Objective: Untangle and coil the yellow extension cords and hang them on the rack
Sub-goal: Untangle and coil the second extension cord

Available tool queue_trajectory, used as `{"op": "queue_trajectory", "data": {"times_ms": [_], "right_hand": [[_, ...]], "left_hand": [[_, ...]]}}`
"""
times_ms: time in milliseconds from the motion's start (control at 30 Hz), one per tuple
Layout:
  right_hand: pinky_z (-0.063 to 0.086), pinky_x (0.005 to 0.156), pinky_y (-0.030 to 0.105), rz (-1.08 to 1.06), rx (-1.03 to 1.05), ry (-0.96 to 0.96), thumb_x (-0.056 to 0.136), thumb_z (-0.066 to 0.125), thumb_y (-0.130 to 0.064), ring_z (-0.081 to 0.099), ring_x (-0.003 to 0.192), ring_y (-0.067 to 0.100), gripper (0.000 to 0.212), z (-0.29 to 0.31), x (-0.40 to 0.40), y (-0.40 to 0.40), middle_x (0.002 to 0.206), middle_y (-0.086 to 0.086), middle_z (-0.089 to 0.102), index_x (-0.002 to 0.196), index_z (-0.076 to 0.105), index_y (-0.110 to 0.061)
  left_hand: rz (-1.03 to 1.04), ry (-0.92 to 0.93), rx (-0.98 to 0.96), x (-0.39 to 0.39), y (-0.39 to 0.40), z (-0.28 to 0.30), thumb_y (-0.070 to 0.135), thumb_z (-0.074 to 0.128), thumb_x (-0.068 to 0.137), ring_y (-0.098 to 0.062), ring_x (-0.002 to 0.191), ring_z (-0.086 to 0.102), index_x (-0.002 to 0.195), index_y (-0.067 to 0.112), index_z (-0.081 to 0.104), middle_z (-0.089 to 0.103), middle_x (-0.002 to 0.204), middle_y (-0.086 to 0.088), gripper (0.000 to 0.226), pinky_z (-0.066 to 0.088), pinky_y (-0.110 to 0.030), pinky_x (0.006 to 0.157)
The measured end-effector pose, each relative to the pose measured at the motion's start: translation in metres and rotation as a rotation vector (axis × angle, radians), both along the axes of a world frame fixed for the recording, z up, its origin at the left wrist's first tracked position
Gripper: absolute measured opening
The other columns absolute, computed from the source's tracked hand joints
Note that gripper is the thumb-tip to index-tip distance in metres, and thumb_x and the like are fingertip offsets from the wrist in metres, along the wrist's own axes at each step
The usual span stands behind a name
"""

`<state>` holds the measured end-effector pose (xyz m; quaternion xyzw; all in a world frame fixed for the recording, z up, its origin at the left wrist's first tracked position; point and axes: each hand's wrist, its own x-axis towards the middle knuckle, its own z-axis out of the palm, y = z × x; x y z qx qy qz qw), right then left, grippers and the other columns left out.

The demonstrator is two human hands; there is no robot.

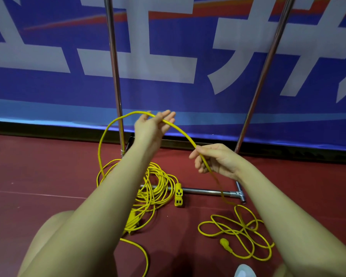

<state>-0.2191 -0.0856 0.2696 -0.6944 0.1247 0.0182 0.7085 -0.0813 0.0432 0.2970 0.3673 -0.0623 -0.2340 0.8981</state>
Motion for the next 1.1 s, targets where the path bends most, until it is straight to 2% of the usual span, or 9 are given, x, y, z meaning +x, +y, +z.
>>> {"op": "queue_trajectory", "data": {"times_ms": [133,200,300,567,733,833,900,967,1100], "right_hand": [[0.049,0.054,0.021,-0.028,-0.025,0.013,0.095,0.048,-0.013,0.061,0.049,0.012,0.022,-0.005,0.000,-0.003,0.061,0.005,0.065,0.088,0.066,-0.003],[0.050,0.052,0.019,-0.053,-0.043,0.014,0.096,0.048,-0.013,0.062,0.049,0.011,0.020,-0.006,0.003,-0.001,0.061,0.004,0.066,0.090,0.066,-0.004],[0.051,0.052,0.019,-0.035,-0.041,0.005,0.095,0.049,-0.013,0.065,0.052,0.012,0.018,-0.003,0.007,0.004,0.063,0.005,0.067,0.091,0.065,-0.004],[0.052,0.055,0.021,0.052,-0.009,-0.023,0.093,0.046,-0.022,0.066,0.055,0.016,0.029,0.004,0.007,0.006,0.065,0.010,0.069,0.089,0.066,-0.001],[0.052,0.056,0.021,0.028,-0.019,0.014,0.095,0.045,-0.015,0.067,0.058,0.017,0.025,-0.006,0.000,-0.004,0.067,0.008,0.069,0.090,0.066,-0.002],[0.051,0.052,0.019,-0.006,-0.045,0.020,0.094,0.048,-0.013,0.066,0.055,0.015,0.022,-0.009,-0.002,-0.006,0.064,0.007,0.068,0.088,0.066,-0.002],[0.050,0.050,0.018,-0.026,-0.057,0.008,0.094,0.048,-0.012,0.065,0.052,0.014,0.021,-0.009,0.000,-0.004,0.062,0.007,0.067,0.087,0.066,-0.002],[0.049,0.048,0.018,-0.057,-0.042,-0.014,0.095,0.048,-0.012,0.064,0.051,0.013,0.021,-0.008,0.002,-0.001,0.061,0.006,0.067,0.088,0.065,-0.002],[0.050,0.047,0.019,-0.057,0.022,-0.047,0.095,0.045,-0.012,0.065,0.050,0.014,0.022,-0.002,0.004,0.004,0.062,0.007,0.067,0.091,0.063,-0.001]], "left_hand": [[0.000,0.023,0.083,0.001,0.000,-0.009,-0.004,0.043,0.096,-0.023,0.076,0.069,0.123,-0.015,0.036,0.054,0.118,-0.027,0.030,0.058,-0.028,0.060],[-0.109,-0.060,0.183,-0.013,-0.008,-0.012,-0.005,0.050,0.092,-0.018,0.072,0.071,0.124,-0.014,0.036,0.057,0.114,-0.023,0.035,0.059,-0.028,0.063],[-0.183,-0.184,0.256,-0.032,-0.017,-0.013,-0.009,0.050,0.091,-0.021,0.078,0.069,0.132,-0.006,0.029,0.064,0.096,-0.017,0.047,0.057,-0.031,0.077],[-0.065,-0.146,0.148,-0.018,-0.009,-0.002,-0.010,0.045,0.094,-0.024,0.082,0.067,0.146,0.004,0.015,0.063,0.097,-0.015,0.061,0.058,-0.027,0.073],[0.103,0.008,0.054,0.003,-0.001,-0.005,-0.014,0.041,0.093,-0.033,0.095,0.063,0.148,0.000,0.010,0.057,0.116,-0.028,0.064,0.056,-0.033,0.079],[0.148,0.037,0.050,0.010,-0.001,-0.011,-0.012,0.045,0.093,-0.029,0.088,0.066,0.143,-0.009,0.016,0.058,0.112,-0.026,0.058,0.058,-0.031,0.075],[0.076,0.035,0.067,0.005,-0.004,-0.010,-0.011,0.049,0.091,-0.026,0.080,0.067,0.133,-0.009,0.028,0.058,0.108,-0.023,0.047,0.059,-0.031,0.071],[-0.035,0.000,0.130,-0.009,-0.009,-0.008,-0.011,0.051,0.089,-0.022,0.072,0.067,0.123,0.002,0.032,0.061,0.099,-0.020,0.041,0.058,-0.031,0.066],[-0.120,-0.097,0.187,-0.025,-0.012,-0.002,-0.007,0.050,0.092,-0.020,0.068,0.069,0.132,0.006,0.030,0.063,0.095,-0.015,0.047,0.059,-0.028,0.063]]}}
